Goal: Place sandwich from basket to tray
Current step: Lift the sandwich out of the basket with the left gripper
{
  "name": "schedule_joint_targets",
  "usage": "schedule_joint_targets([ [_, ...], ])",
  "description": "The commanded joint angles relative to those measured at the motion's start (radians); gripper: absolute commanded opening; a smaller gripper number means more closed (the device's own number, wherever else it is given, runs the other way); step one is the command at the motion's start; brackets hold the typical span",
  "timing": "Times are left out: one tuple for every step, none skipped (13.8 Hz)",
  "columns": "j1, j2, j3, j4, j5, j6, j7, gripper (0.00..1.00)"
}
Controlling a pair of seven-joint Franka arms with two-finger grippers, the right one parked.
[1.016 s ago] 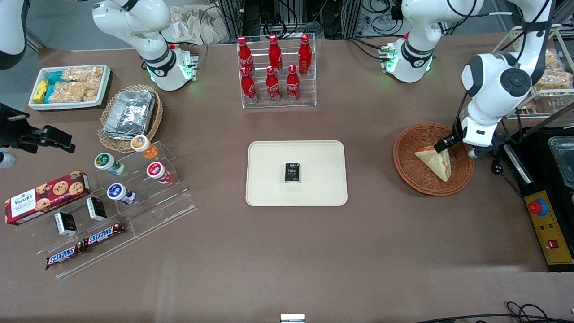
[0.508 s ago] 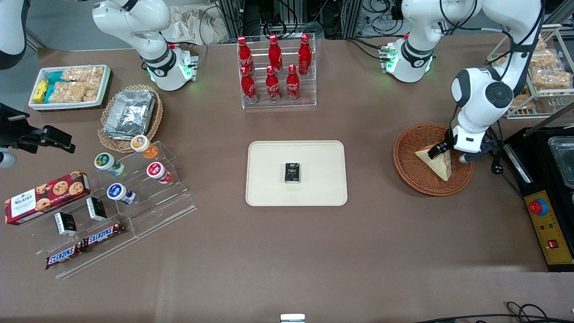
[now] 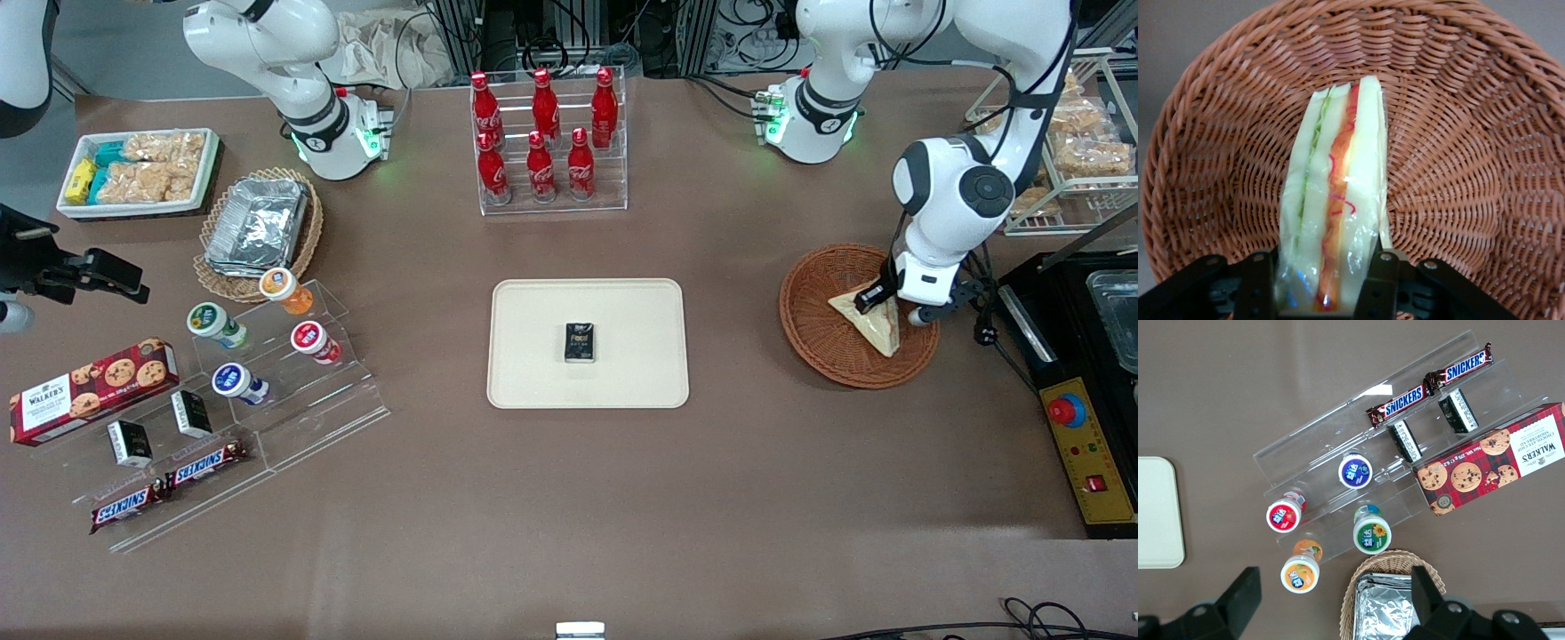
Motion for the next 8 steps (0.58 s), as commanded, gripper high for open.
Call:
schedule_joint_targets([
  [-0.006,-0.080,-0.008,0.008,0.026,-0.057,-0.047,0.00],
  [-0.006,-0.115,-0.012,0.042,0.030,-0.149,-0.037,0.00],
  [-0.006,-0.143,-0.020,0.086,0.044,-0.253,-0.021,0.00],
  [-0.006,-0.167,-0.021,0.134,0.058,-0.343,-0.015,0.00],
  [-0.006,-0.187,-0.023,0.181,0.076,-0.419,-0.012,0.00],
  [-0.006,-0.198,-0.027,0.248,0.090,-0.506,-0.010,0.00],
  [-0.006,-0.198,-0.047,0.336,0.095,-0.619,0.008,0.00],
  [-0.006,-0.189,-0.066,0.450,0.093,-0.757,0.043,0.00],
])
